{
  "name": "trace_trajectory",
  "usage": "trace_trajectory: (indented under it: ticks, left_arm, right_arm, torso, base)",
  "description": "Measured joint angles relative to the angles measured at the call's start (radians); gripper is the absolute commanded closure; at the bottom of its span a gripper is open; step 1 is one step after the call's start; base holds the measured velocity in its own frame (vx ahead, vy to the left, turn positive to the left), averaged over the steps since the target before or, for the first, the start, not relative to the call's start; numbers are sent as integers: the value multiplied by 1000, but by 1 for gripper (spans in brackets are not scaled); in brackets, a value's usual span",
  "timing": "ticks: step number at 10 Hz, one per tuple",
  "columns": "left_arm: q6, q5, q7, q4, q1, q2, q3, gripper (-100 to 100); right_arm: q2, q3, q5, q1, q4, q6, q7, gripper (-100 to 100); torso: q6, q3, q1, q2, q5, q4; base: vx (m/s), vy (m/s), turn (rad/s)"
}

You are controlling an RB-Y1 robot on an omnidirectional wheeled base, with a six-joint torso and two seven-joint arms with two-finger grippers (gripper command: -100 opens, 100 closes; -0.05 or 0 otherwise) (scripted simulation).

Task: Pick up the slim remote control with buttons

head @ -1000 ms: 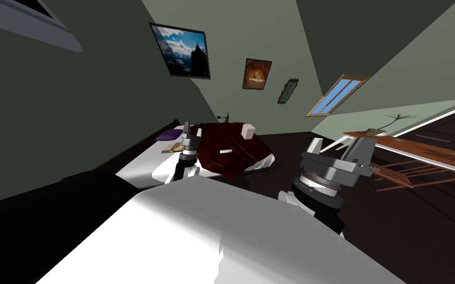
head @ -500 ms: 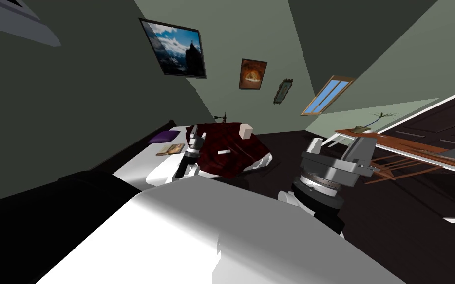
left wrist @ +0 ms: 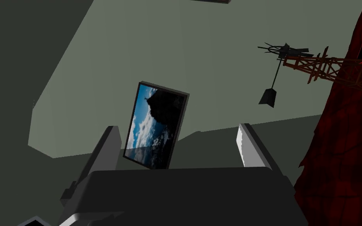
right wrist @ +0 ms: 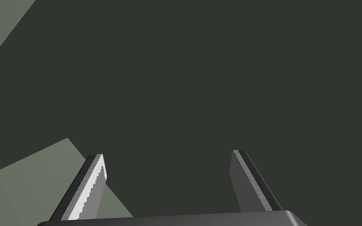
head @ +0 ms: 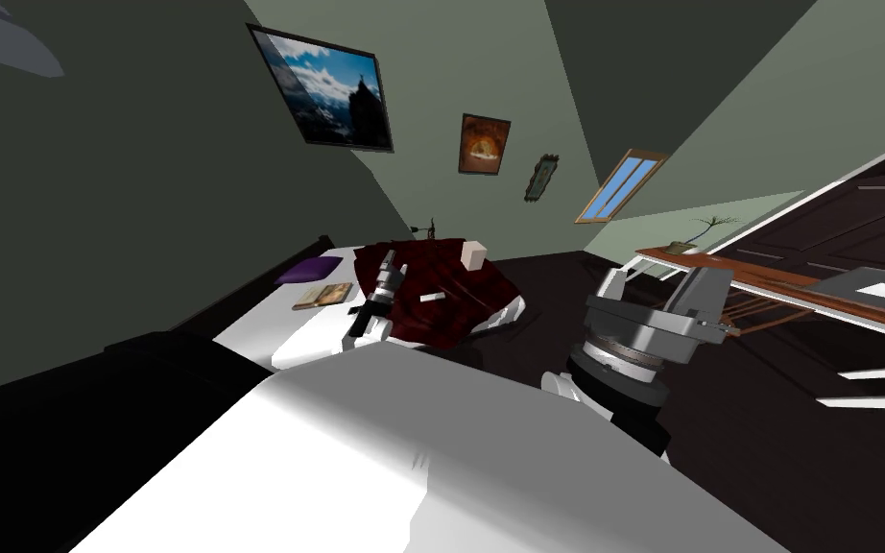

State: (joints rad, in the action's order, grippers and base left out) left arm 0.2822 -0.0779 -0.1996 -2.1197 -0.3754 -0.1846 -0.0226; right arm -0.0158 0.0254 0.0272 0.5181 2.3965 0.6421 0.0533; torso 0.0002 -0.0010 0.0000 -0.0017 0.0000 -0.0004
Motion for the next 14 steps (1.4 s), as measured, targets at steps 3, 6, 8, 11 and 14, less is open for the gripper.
trace_trajectory:
  ticks: [3,6,8,11,14]
  left_arm:
    - [-65,-26,-26,55,36,-19,-2,-100]
    - [-143,-56,-52,112,75,-39,0,-100]
    - [-205,-77,-71,148,109,-54,-1,-100]
    - [-275,-93,-85,213,148,-47,13,-100]
    - [-355,-121,-110,272,185,-57,20,-100]
  right_arm:
    - [0,0,0,0,0,0,0,0]
    - [0,0,0,0,0,0,0,0]
    - [0,0,0,0,0,0,0,0]
    - [0,0,0,0,0,0,0,0]
    - [0,0,0,0,0,0,0,0]
  torso:
    - [0,0,0,0,0,0]
    - [0,0,0,-1,0,0]
    - [0,0,1,-1,0,0]
    - [-1,0,0,0,0,0]
    - [0,0,0,0,0,0]
  base:
    - [23,5,-87]
    - [26,6,-75]
    - [25,10,-88]
    - [28,5,-97]
    - [25,9,-87]
